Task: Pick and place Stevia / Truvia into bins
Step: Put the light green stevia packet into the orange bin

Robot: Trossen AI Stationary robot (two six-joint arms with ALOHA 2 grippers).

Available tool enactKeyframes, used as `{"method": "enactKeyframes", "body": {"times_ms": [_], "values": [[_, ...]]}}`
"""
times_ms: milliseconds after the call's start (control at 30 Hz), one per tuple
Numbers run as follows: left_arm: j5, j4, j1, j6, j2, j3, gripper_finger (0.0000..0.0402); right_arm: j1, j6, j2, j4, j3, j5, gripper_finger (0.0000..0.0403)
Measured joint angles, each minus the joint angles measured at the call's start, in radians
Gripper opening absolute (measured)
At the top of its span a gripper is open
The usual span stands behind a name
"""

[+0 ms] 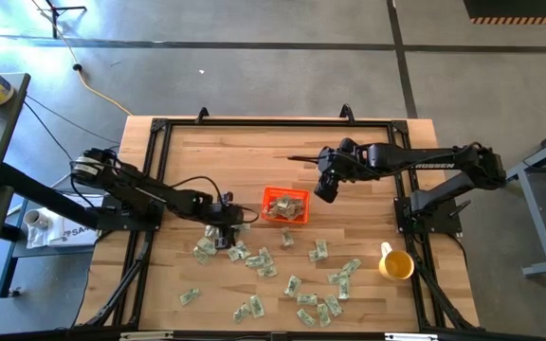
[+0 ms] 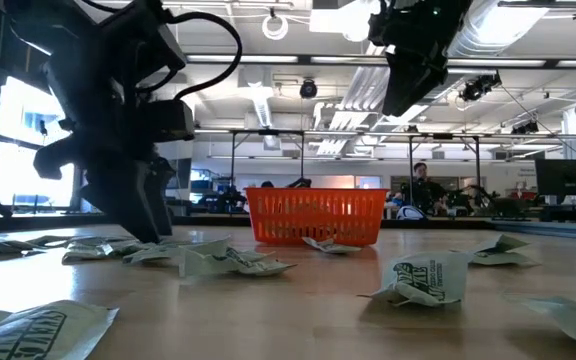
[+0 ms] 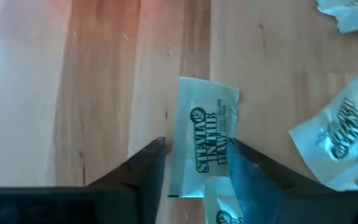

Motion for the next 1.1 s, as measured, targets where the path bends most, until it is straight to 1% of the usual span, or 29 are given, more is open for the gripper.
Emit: {"method": "enactKeyframes", "body": {"times_ms": [67, 200, 300, 400, 500, 567, 600, 667, 767, 867, 933, 1000, 1100], "values": [[-0.02, 0.006, 0.0, 0.001, 0.001, 0.0, 0.0164, 0.0, 0.001, 0.0, 0.0, 0.0, 0.0, 0.0239], [-0.088, 0.025, 0.001, 0.03, 0.003, -0.001, 0.0084, 0.0, 0.007, 0.0, -0.004, 0.0, 0.0, 0.024], [-0.114, 0.022, 0.002, 0.036, -0.007, 0.011, 0.0031, 0.0, 0.024, 0.0, -0.025, 0.0, -0.005, 0.0237], [-0.123, -0.005, 0.003, 0.036, -0.021, 0.039, 0.0028, 0.012, 0.026, 0.0, -0.037, 0.0, -0.006, 0.0234], [-0.185, -0.04, 0.003, 0.038, -0.047, 0.091, 0.0042, 0.028, 0.026, 0.0, -0.041, 0.0, 0.001, 0.023], [-0.219, -0.093, 0.01, 0.073, -0.059, 0.111, 0.0054, 0.037, 0.026, 0.0, -0.041, 0.0, 0.005, 0.0228], [-0.22, -0.11, 0.02, 0.095, -0.064, 0.119, 0.0055, 0.042, 0.026, 0.0, -0.041, 0.0, 0.01, 0.0226], [-0.223, -0.122, 0.044, 0.126, -0.079, 0.144, 0.0047, 0.052, 0.027, 0.0, -0.042, 0.0, 0.022, 0.0223], [-0.173, -0.148, 0.092, 0.131, -0.094, 0.165, 0.003, 0.068, 0.041, 0.0, -0.054, 0.0, 0.032, 0.0217], [-0.072, -0.162, 0.133, 0.097, -0.102, 0.182, 0.003, 0.087, 0.067, 0.0, -0.087, 0.0, 0.036, 0.0211], [-0.028, -0.152, 0.143, 0.079, -0.107, 0.214, 0.003, 0.106, 0.085, 0.0, -0.105, 0.0, 0.052, 0.0207], [-0.011, -0.154, 0.147, 0.09, -0.107, 0.257, 0.003, 0.127, 0.095, 0.0, -0.115, 0.0, 0.078, 0.0205], [-0.008, -0.135, 0.147, 0.166, -0.104, 0.333, 0.003, 0.15, 0.104, 0.0, -0.12, 0.0, 0.109, 0.0204]]}}
